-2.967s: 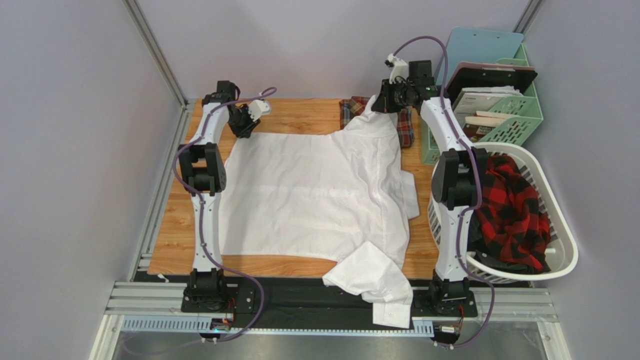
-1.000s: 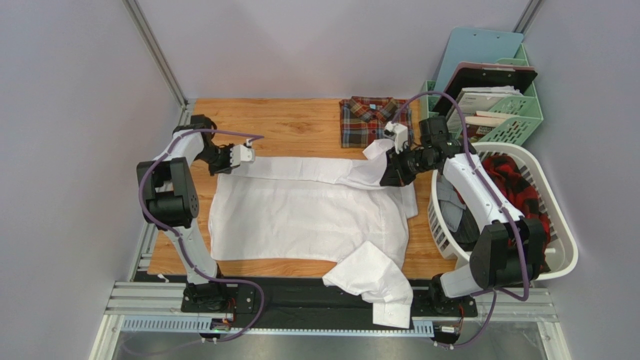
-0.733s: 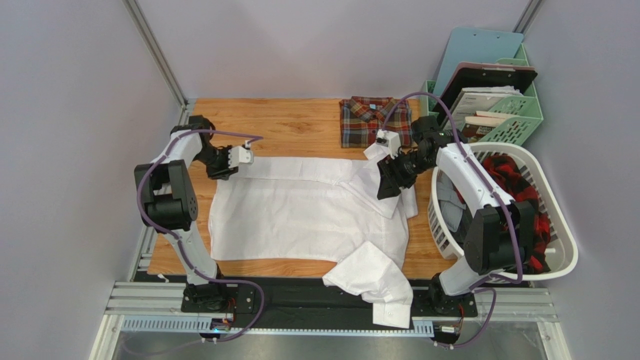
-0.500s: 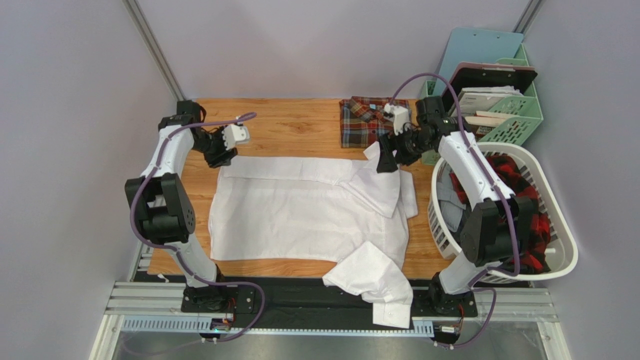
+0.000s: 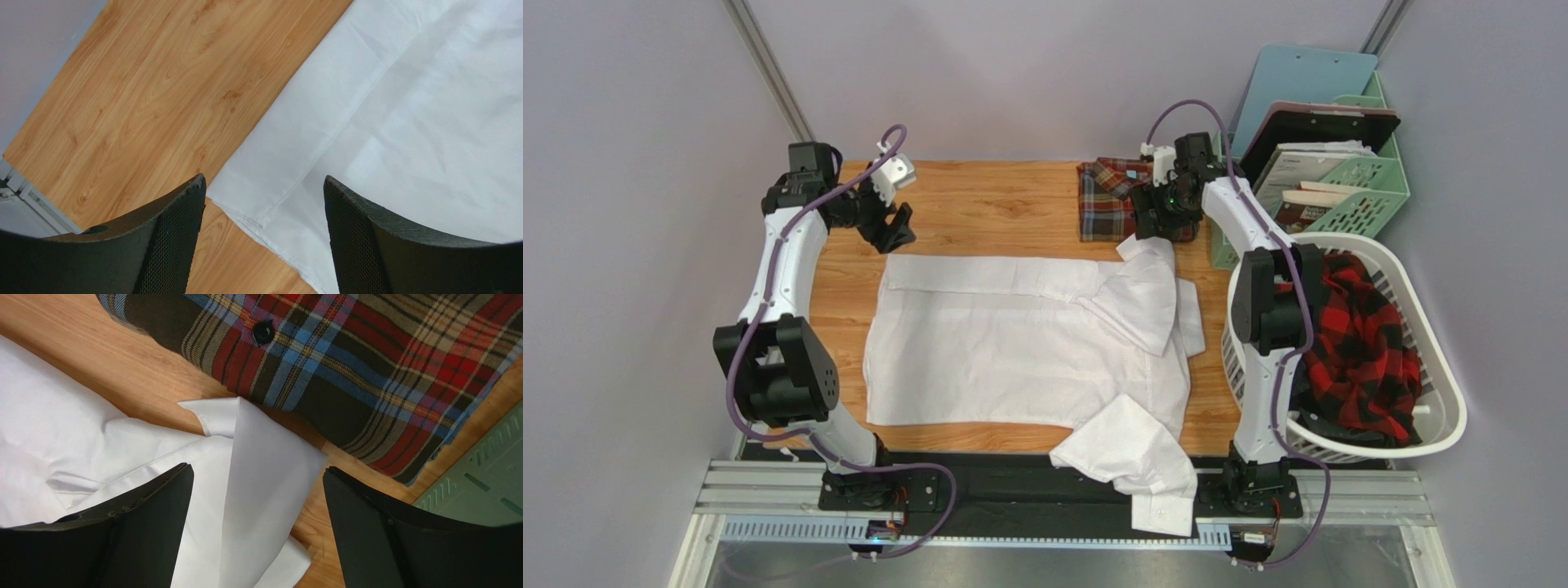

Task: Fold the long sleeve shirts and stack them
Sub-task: Fold the shirt

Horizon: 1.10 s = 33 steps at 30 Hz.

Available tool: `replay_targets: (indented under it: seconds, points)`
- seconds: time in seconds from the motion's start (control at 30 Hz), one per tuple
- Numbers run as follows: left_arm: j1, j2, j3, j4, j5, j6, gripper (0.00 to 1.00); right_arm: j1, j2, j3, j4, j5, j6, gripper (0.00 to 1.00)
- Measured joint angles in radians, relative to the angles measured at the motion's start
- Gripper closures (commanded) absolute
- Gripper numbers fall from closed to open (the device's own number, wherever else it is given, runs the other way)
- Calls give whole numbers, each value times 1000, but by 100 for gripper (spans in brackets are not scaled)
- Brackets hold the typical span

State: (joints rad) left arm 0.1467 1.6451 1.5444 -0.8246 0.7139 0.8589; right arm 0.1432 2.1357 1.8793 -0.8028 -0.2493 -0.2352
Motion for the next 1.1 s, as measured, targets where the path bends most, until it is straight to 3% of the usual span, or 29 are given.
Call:
replay_targets:
  seconds: [0.1, 0.13, 0.17, 0.23, 0.27, 0.3, 0.53, 0.77, 0.87, 0.93, 1.1]
  points:
    - [0, -30, -23, 10, 10, -31, 22, 18, 40, 35, 1, 26, -39, 32]
    - [0, -40, -33, 13, 10, -39, 2, 24, 52, 45, 0, 34, -55, 39]
    - [0, -48, -42, 16, 9, -47, 1, 29, 65, 53, -1, 42, -70, 55]
    - [0, -58, -53, 26, -7, -71, 1, 37, 87, 69, -8, 58, -94, 76]
    - [0, -62, -57, 37, -16, -88, 1, 40, 97, 76, -14, 65, -104, 93]
    - [0, -69, -66, 60, -32, -108, 1, 44, 105, 84, -25, 69, -113, 99]
    - [0, -247, -191, 322, -98, -284, 1, 42, 69, 78, -95, -49, -106, 100]
    - [0, -332, -141, 367, 88, -378, 1, 51, -288, -89, 1, -380, 34, 100]
    - [-28, -361, -227, 404, 173, -442, 1, 73, -436, -166, 96, -503, 115, 100]
    - [-85, -410, -344, 451, 182, -467, 1, 92, -499, -212, 165, -573, 169, 100]
    - [-381, -544, -613, 587, 143, -501, 1, 127, -557, -346, 280, -687, 267, 100]
